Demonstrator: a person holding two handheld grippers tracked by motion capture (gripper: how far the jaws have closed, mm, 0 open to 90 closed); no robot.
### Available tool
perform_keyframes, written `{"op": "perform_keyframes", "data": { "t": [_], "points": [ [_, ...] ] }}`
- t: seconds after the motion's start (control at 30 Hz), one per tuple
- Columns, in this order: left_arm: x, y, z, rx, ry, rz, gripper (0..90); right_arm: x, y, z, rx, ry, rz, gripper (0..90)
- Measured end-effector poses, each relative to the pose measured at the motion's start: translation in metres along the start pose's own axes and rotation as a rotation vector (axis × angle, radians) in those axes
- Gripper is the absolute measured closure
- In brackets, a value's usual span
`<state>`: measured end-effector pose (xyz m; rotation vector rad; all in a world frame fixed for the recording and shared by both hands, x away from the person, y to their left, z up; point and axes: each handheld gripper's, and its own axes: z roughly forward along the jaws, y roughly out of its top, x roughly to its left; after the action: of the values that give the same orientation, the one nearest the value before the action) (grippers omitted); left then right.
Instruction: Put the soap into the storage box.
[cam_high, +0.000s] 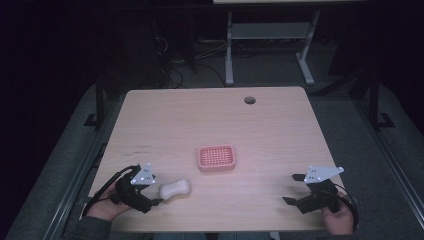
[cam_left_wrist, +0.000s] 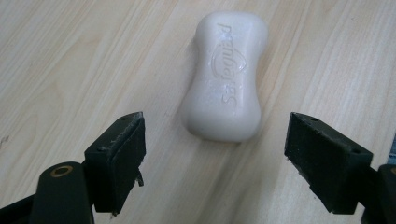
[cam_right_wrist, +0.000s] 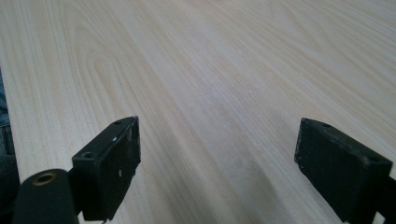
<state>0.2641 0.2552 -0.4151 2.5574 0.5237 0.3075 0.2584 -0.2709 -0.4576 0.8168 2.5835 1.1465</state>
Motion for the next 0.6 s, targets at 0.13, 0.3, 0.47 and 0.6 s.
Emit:
{"op": "perform_keyframes", "data": {
  "t": [0.13, 0.3, 0.47, 0.6],
  "points": [
    [-0.001, 0.004, 0.004, 0.02, -0.004, 0.016, 21.0, 0.001, 0.0, -0.001, -0.01, -0.004, -0.001, 14.1],
    [-0.001, 0.009, 0.007, 0.027, -0.017, 0.026, 20.8, 0.002, 0.001, -0.002, -0.016, -0.004, -0.009, 14.1],
    [0.001, 0.014, 0.011, 0.03, -0.028, 0.034, 20.8, 0.002, 0.001, -0.002, -0.01, -0.002, -0.008, 14.1],
    [0.001, 0.017, 0.015, 0.039, -0.029, 0.044, 20.9, 0.001, 0.001, -0.001, -0.005, 0.002, -0.015, 14.1]
  ]
}}
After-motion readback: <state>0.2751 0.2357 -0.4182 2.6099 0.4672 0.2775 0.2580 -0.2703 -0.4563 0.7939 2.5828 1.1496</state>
